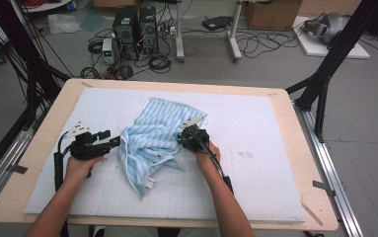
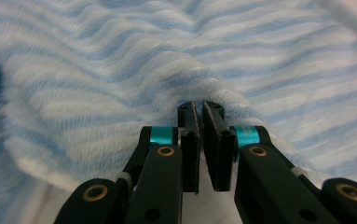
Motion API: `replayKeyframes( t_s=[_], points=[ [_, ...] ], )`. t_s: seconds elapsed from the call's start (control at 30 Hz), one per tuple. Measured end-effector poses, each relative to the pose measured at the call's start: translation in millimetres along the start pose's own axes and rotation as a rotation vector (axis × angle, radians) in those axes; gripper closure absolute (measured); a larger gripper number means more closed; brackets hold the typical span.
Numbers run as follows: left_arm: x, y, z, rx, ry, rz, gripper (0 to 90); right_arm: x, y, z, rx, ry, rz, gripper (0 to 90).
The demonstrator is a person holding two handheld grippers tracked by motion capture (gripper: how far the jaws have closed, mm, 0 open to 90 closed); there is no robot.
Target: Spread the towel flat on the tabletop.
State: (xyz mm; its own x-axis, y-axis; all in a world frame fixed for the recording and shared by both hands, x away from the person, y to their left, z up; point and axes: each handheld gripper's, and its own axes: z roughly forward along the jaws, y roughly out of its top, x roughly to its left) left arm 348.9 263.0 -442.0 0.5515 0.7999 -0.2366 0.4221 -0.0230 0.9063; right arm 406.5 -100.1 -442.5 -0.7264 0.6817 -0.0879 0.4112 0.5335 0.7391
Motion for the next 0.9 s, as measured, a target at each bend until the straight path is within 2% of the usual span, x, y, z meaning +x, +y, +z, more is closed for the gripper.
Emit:
replayKeyframes(
  t_s=[0.13, 0.27, 0.3, 0.33, 0.5, 0.57, 0.6, 0.77, 0.83, 0.9],
  points=[
    [-0.1, -1.0, 1.1, 0.005, 0.000, -0.001, 39.8, -21.2, 7.6, -1.2, -0.027, -0.068, 0.041, 85.3],
    [-1.4, -2.2, 2.9, 0.008, -0.006, -0.004, 39.8, -37.5, 16.8, -1.1, -0.029, -0.143, 0.075, 85.3],
    [-1.8, -2.3, 3.2, 0.006, -0.007, -0.003, 39.7, -44.6, 20.7, -1.8, -0.049, -0.174, 0.113, 85.3],
    [-2.2, -2.1, 3.1, 0.008, -0.010, -0.002, 39.7, -44.6, 20.7, -1.8, -0.049, -0.174, 0.113, 85.3],
    [-3.3, -1.4, 2.6, 0.000, -0.018, 0.001, 39.7, -55.3, 24.7, -4.3, -0.076, -0.308, 0.178, 85.4],
    [-3.1, -1.4, 2.5, -0.004, -0.022, 0.000, 39.6, -57.9, 22.2, -4.2, -0.083, -0.284, 0.210, 83.0],
    [-3.2, -1.3, 2.4, -0.006, -0.024, -0.001, 39.5, -57.0, 21.6, -4.7, -0.082, -0.270, 0.211, 78.5],
    [-6.6, -1.4, 4.3, 0.002, -0.059, 0.007, 38.7, -48.1, 17.5, -17.2, -0.154, -0.185, 0.189, 59.2],
    [-10.3, -1.1, 6.3, 0.009, -0.082, 0.010, 38.5, -43.4, 13.6, -23.7, -0.168, -0.157, 0.180, 56.7],
    [-14.2, -0.4, 8.1, 0.013, -0.096, 0.017, 38.1, -38.9, 8.8, -30.8, -0.180, -0.104, 0.171, 53.9]
  ],
)
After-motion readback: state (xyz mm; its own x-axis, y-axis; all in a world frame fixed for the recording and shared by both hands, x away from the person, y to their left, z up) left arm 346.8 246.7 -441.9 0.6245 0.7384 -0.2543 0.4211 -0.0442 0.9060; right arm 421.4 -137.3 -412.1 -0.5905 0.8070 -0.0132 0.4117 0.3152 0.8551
